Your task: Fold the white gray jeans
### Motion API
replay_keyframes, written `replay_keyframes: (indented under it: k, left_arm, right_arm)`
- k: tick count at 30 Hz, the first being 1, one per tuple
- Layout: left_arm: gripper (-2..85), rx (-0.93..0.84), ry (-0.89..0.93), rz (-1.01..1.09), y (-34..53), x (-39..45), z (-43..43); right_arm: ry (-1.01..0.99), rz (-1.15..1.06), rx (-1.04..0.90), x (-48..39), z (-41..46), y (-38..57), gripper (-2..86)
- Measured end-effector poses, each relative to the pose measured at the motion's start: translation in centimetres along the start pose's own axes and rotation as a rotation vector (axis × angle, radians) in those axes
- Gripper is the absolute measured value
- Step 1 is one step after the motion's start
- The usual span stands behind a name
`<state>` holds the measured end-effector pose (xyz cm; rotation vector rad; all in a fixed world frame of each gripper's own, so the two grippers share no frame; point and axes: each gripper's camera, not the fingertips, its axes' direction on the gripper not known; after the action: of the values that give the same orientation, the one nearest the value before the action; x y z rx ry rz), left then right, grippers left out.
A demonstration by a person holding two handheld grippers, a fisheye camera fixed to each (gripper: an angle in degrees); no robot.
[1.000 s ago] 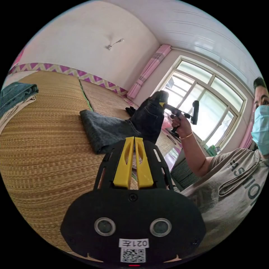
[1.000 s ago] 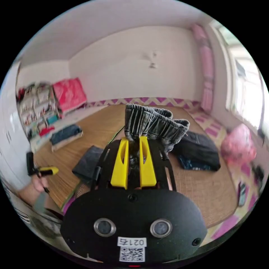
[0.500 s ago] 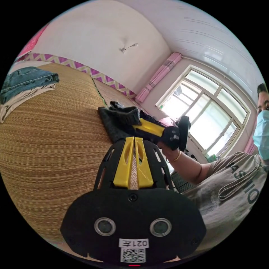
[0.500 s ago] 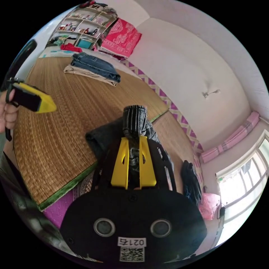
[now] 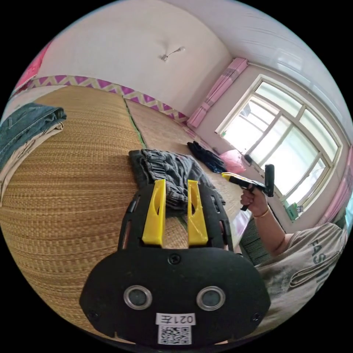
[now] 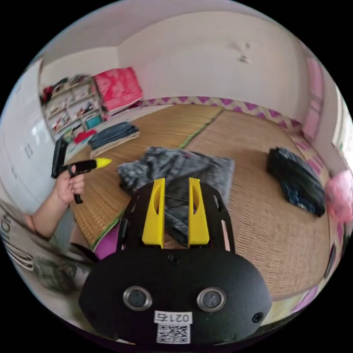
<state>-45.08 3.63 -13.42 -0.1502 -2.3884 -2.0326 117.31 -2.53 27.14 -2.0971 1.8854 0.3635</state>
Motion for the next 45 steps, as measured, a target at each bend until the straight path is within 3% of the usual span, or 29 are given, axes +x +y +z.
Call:
replay_keyframes:
  k: [3,5,8,12,16,21,27,36,41,45]
  left_arm:
    - [12.9,-0.096,0.017,-0.064,-2.5,-4.0,2.8]
    - [16.4,-0.154,0.154,-0.199,-3.5,-8.8,5.1]
    - [18.2,-0.227,0.227,-0.346,-3.3,-13.9,8.3]
    - [16.8,-0.29,0.302,-0.393,-3.8,-15.9,11.7]
    - [10.8,-0.392,0.198,-0.349,-5.2,-15.2,14.4]
    - [5.1,-0.309,0.266,-0.404,-4.1,-16.9,11.9]
    - [4.1,-0.149,0.313,-0.344,-5.6,-16.6,0.6]
    - [4.1,0.246,0.048,-0.303,-10.6,-24.3,-33.7]
    - [4.9,0.532,-0.057,-0.506,-7.4,-34.3,-45.8]
    - [6.2,0.57,-0.035,-0.836,0.3,-46.1,-43.4]
  right_arm:
    - [-0.068,0.239,-0.088,14.6,4.2,2.3,11.0]
    - [-0.225,0.387,-0.154,23.8,9.2,4.8,11.9]
    - [-0.333,0.484,-0.216,30.8,15.3,7.2,13.2]
    - [-0.513,0.56,-0.288,36.4,22.5,9.2,13.5]
    - [-0.698,0.62,-0.288,41.5,29.4,11.0,10.6]
    - [-0.746,0.651,-0.271,44.9,33.4,13.1,5.0]
    - [-0.622,0.401,-0.235,39.9,29.9,4.8,2.7]
    - [-0.701,0.039,-0.204,19.6,37.9,-20.2,3.1]
    - [-0.608,-0.095,-0.078,4.0,44.6,-33.4,4.6]
    - [-0.482,-0.164,-0.006,-1.6,46.4,-34.7,1.6]
